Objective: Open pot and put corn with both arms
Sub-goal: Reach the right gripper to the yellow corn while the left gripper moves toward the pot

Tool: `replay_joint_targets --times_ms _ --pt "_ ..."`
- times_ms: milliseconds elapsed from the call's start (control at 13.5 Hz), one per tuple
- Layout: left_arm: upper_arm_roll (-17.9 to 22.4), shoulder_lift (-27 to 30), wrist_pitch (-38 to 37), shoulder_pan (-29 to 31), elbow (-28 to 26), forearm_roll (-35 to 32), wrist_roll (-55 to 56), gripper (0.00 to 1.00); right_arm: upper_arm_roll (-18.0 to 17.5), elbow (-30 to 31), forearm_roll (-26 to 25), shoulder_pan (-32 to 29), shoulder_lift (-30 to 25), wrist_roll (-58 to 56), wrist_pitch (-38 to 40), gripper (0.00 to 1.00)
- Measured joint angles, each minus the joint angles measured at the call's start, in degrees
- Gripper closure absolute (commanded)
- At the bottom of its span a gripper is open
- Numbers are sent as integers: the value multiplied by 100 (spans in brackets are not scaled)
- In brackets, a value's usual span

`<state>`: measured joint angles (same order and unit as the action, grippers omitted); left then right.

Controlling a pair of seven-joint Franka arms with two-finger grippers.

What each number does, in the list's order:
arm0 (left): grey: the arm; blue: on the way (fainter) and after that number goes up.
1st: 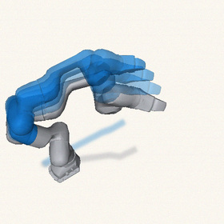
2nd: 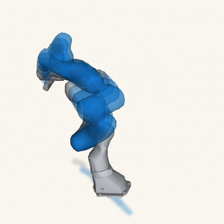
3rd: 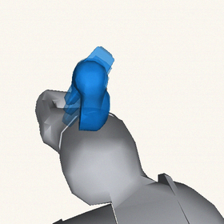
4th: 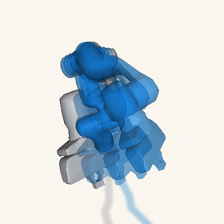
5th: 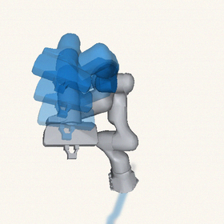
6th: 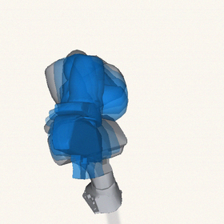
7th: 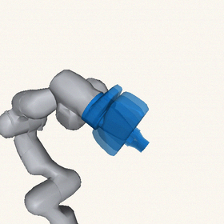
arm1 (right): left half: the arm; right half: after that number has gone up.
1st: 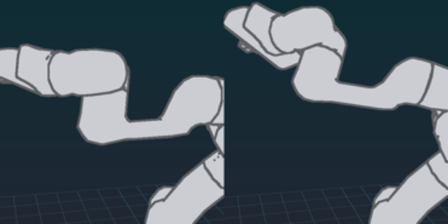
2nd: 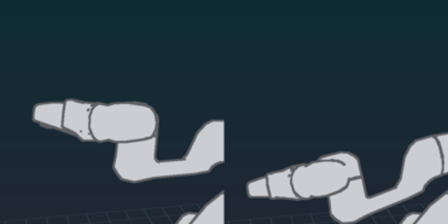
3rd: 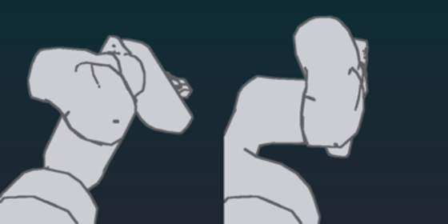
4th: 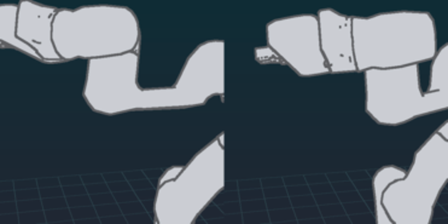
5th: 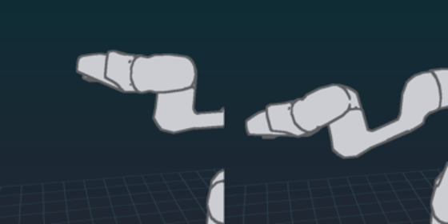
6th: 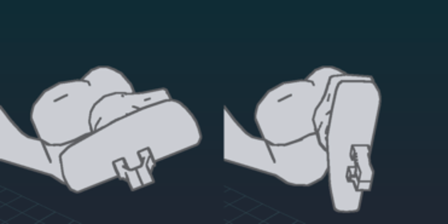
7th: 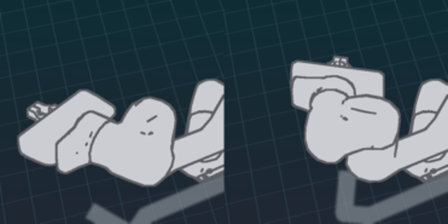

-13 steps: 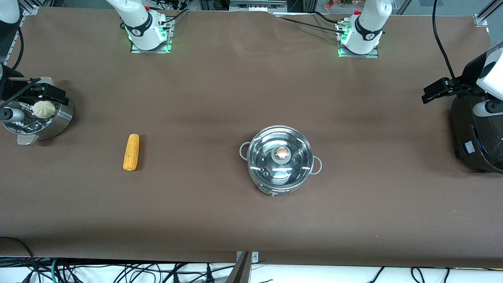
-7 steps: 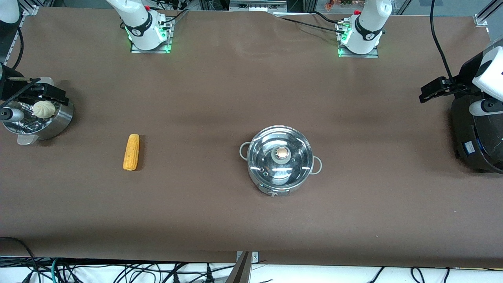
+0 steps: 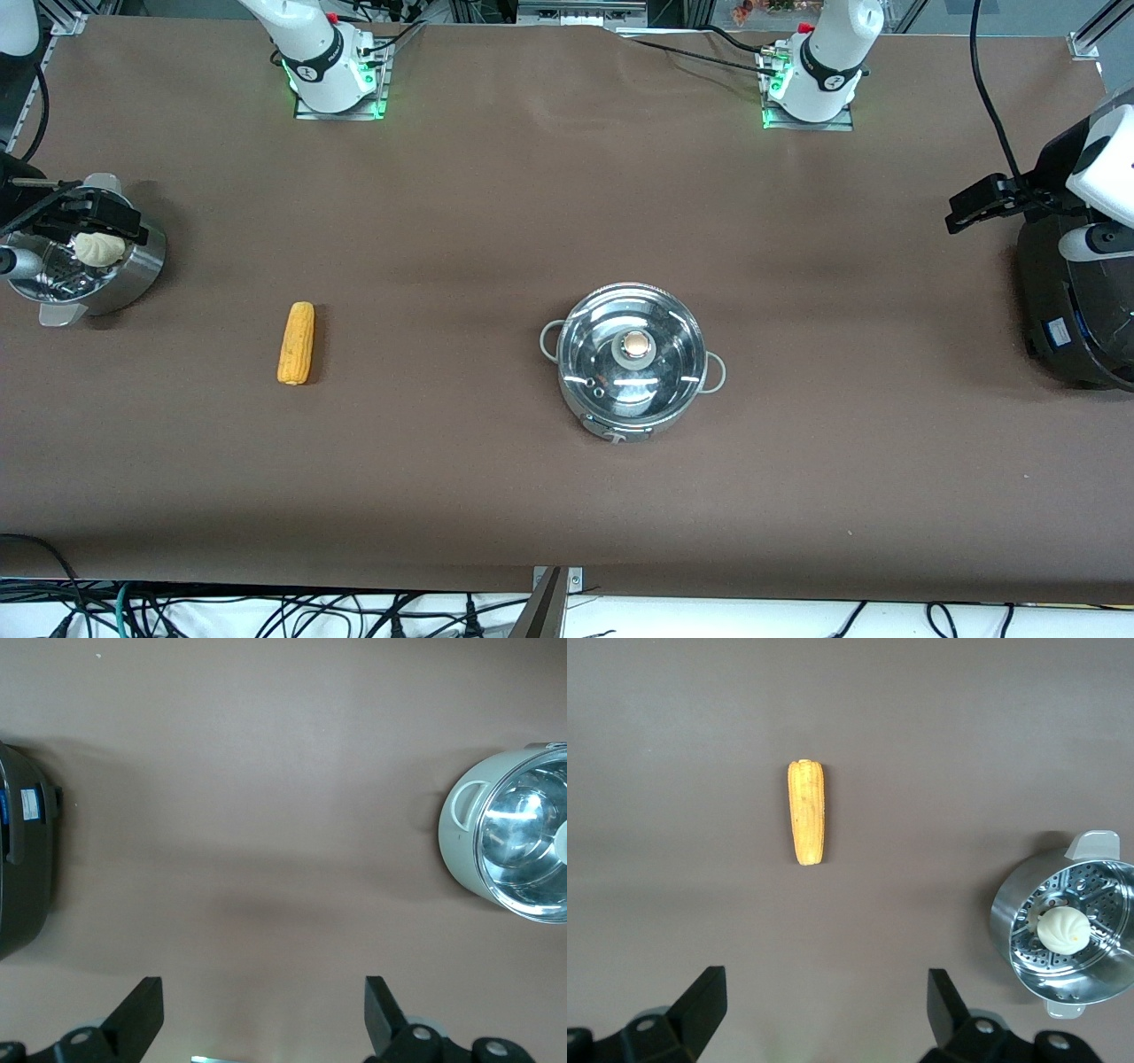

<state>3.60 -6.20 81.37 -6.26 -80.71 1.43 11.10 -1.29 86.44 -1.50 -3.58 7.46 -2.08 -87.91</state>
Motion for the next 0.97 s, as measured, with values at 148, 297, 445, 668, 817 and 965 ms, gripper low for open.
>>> replay_joint_targets --times_ms 148,297,445,668,817,965 --pt "0 0 6 0 0 0 0 0 -5 0 1 1 80 9 -6 0" --pt "0 0 13 0 0 0 0 0 -9 0 2 1 231 11 -11 0" --pt "0 0 13 0 0 0 0 0 -10 0 1 2 442 13 -93 0" --pt "0 0 14 0 0 0 0 0 -16 0 1 7 757 13 -449 0" --pt "0 0 14 0 0 0 0 0 -42 4 1 18 960 13 -693 0" --pt "-1 0 14 -2 0 0 0 0 -54 28 1 70 1147 13 -913 0"
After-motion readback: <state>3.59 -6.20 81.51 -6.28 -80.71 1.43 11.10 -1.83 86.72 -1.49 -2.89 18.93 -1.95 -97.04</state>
